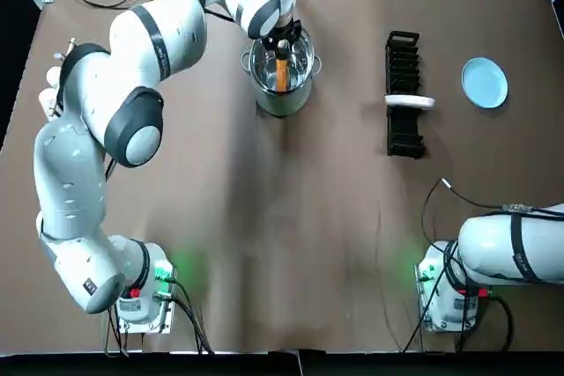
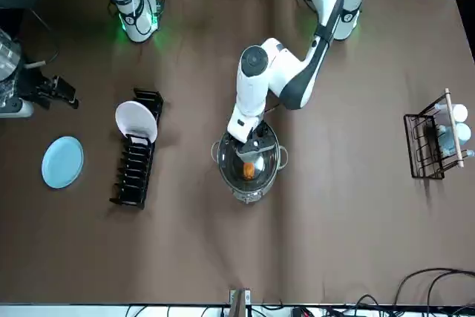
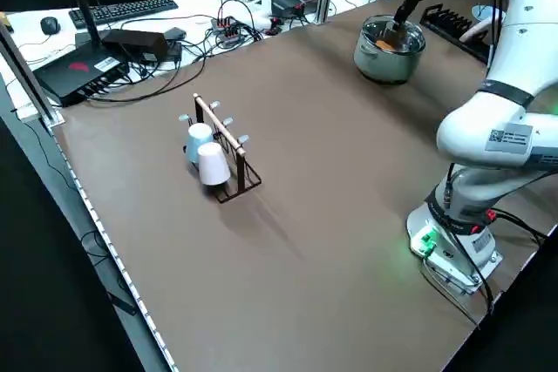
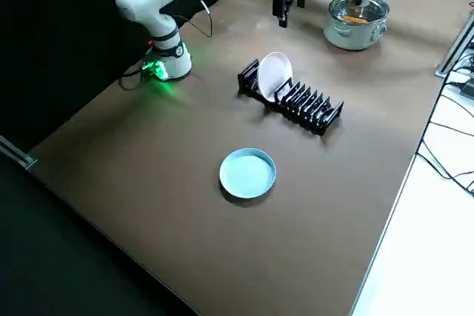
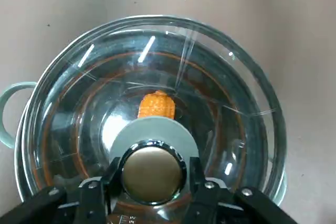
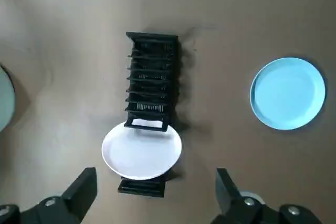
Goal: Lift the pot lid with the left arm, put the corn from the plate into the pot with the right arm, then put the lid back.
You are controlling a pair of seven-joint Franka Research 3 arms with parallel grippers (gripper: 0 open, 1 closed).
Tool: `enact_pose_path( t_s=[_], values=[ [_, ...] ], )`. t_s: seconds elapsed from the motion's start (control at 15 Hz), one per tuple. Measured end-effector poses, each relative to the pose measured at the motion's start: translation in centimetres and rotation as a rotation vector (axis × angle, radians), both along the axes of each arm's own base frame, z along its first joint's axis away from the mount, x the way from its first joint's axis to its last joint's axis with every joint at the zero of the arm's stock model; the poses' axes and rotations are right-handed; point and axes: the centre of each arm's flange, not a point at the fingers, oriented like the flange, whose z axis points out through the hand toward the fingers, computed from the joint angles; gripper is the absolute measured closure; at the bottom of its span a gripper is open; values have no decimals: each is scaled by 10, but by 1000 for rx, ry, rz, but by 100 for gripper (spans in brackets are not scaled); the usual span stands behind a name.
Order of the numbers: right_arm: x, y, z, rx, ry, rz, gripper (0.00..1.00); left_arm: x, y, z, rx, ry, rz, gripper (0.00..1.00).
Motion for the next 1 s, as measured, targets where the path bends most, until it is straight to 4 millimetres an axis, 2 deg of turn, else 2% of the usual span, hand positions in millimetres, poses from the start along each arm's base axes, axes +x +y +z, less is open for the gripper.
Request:
enact_pose_path(
  t_s=[0.4, 0.53, 0.6, 0.73, 0.87, 0.93, 1.0],
  values=[
    [-12, -22, 13, -1, 24, -39, 0, 0, 1, 0, 3, 3, 1, 42],
    [-20, -41, 19, 3, 60, -74, 0, -1, 1, 0, 19, 18, 2, 43],
    [-27, -61, 32, 8, 79, -105, 0, -3, 1, -1, 38, 39, 2, 43],
    [-30, -64, 39, 8, 80, -107, 0, -5, 1, -1, 45, 47, 0, 43],
    [-30, -62, 39, 7, 86, -105, 0, -6, 1, -1, 47, 50, 0, 42],
    [-30, -63, 39, 8, 88, -105, 0, -6, 1, -2, 51, 54, 0, 41],
    [-30, -63, 38, 8, 89, -106, 0, -7, 2, -3, 56, 59, 1, 33]
  ],
)
